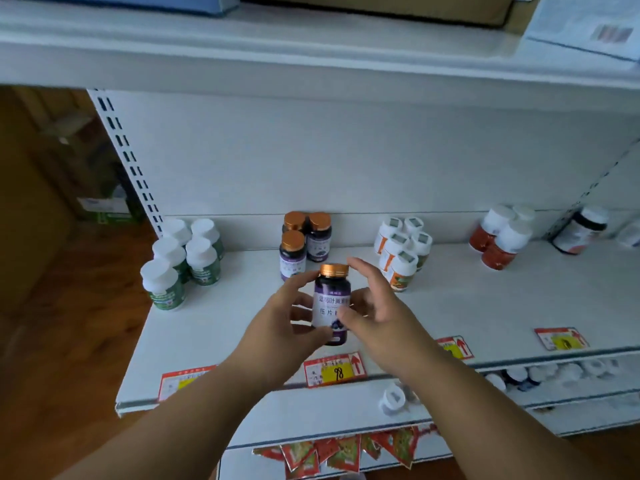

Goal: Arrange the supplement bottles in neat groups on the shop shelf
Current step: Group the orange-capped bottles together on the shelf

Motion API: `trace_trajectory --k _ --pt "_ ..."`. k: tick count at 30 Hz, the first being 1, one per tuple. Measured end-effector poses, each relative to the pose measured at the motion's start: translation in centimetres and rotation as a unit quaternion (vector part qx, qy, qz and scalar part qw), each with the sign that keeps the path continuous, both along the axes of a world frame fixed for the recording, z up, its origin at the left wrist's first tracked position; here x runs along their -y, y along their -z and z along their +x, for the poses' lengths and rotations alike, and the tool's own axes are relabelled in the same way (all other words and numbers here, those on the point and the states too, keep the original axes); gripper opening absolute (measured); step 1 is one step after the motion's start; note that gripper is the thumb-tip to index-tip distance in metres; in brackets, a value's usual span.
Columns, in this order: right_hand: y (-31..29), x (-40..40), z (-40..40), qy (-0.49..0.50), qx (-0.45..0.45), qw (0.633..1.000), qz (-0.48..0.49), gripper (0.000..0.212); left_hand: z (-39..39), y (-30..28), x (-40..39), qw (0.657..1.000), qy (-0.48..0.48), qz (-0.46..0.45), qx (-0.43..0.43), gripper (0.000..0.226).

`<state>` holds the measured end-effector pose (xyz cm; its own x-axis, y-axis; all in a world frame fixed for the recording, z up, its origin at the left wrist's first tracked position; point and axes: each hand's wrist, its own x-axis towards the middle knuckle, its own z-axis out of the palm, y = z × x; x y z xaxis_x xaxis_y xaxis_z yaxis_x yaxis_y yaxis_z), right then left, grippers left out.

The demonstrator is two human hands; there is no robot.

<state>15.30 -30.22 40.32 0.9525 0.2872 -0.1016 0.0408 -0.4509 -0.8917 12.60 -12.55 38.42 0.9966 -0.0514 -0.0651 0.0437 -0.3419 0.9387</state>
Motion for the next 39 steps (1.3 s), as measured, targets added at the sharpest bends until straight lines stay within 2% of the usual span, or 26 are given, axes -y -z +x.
trace_trajectory --k 6,13,16,19,23,30,39 --pt "1.4 0.4 6.3 -0.054 0.085 0.99 -0.097 0.054 4.1 2.7 2.0 0.989 -0.072 0.115 0.057 0.076" --pt "5.0 -0.3 10.4 -0.088 0.201 0.961 -0.171 0.056 6.4 4.4 4.0 0.977 -0.187 0.103 0.015 0.059" --pt "5.8 -0.8 12.0 -0.092 0.239 0.951 -0.173 0.056 7.3 4.4 4.2 0.968 -0.224 0.112 -0.011 0.045" --pt "6.3 -1.3 13.4 -0.087 0.288 0.938 -0.172 0.054 7.7 4.4 4.6 0.965 -0.232 0.121 -0.024 0.04" --pt "6.2 -1.8 14.3 -0.078 0.324 0.915 -0.228 0.057 7.5 4.4 4.7 0.967 -0.222 0.12 -0.035 0.039" --pt "4.8 -2.1 11.9 -0.032 0.28 0.927 -0.249 0.07 6.3 3.3 3.3 0.973 -0.169 0.152 -0.025 0.039" --pt "3.8 1.7 0.2 0.082 0.234 0.948 -0.199 0.06 1.4 3.2 3.9 0.978 -0.031 0.184 0.098 0.043"
